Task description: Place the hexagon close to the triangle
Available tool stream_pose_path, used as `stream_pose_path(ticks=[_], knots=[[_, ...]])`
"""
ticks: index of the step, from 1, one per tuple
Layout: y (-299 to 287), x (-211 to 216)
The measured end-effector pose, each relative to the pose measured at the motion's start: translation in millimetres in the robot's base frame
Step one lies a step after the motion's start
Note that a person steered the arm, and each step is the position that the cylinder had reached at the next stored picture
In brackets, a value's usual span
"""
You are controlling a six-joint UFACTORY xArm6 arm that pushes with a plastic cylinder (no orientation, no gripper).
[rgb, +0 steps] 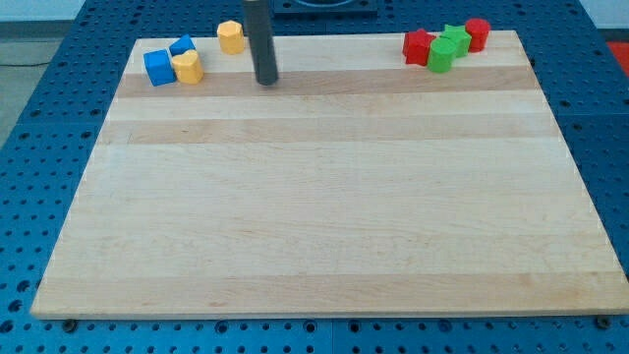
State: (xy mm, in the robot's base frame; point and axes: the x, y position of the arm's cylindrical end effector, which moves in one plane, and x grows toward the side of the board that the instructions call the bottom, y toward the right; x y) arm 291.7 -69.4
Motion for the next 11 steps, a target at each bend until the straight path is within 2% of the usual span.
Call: stream_pose_path(ticks=[1, 2, 4, 7, 9, 10, 11], knots=[[36, -35], [29, -95], [-25, -100], [-68, -99], [-89, -29], [-61, 8], [-91, 34]])
